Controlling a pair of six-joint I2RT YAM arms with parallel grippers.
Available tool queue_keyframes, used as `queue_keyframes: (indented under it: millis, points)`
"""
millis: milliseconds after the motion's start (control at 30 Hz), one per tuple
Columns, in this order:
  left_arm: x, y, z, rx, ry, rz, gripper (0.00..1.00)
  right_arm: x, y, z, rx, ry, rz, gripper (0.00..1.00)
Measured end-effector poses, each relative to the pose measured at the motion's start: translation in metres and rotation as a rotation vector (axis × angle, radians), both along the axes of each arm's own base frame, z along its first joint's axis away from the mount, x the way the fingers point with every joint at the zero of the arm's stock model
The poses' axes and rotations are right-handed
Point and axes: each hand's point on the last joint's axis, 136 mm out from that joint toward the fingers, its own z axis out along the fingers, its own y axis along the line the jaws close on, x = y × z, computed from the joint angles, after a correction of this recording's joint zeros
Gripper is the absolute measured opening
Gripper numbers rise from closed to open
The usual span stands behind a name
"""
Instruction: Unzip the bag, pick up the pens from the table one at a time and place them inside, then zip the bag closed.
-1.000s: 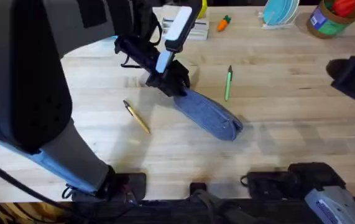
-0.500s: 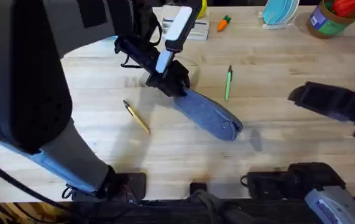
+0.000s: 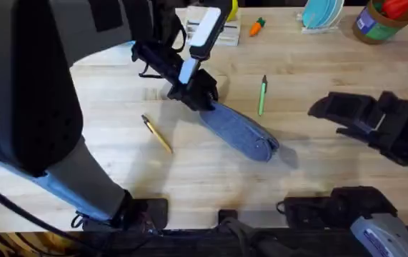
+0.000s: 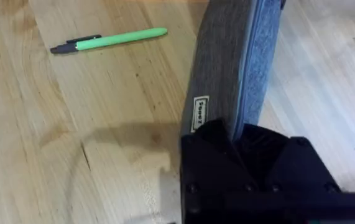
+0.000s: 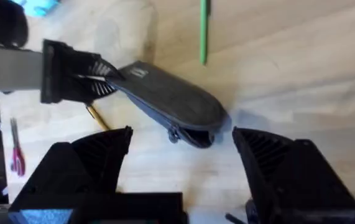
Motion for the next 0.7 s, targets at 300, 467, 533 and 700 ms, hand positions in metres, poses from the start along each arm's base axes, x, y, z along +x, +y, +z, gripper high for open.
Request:
queue_keyframes:
  millis: [300,467,533,700]
  points:
    - [-0.001,0.000,0.000,0.002,0.004,0.000,0.042,0.017,0.014,-0.011,0.016,0.087,0.061,0.997]
    - [-0.001,0.000,0.000,0.002,0.004,0.000,0.042,0.019,0.038,-0.024,0.021,0.175,0.156,0.999]
    - [-0.001,0.000,0.000,0.002,0.004,0.000,0.042,0.017,0.050,-0.027,0.024,0.195,0.198,0.998]
    - [-0.001,0.000,0.000,0.002,0.004,0.000,0.042,0.004,0.068,-0.029,0.014,0.224,0.225,0.998]
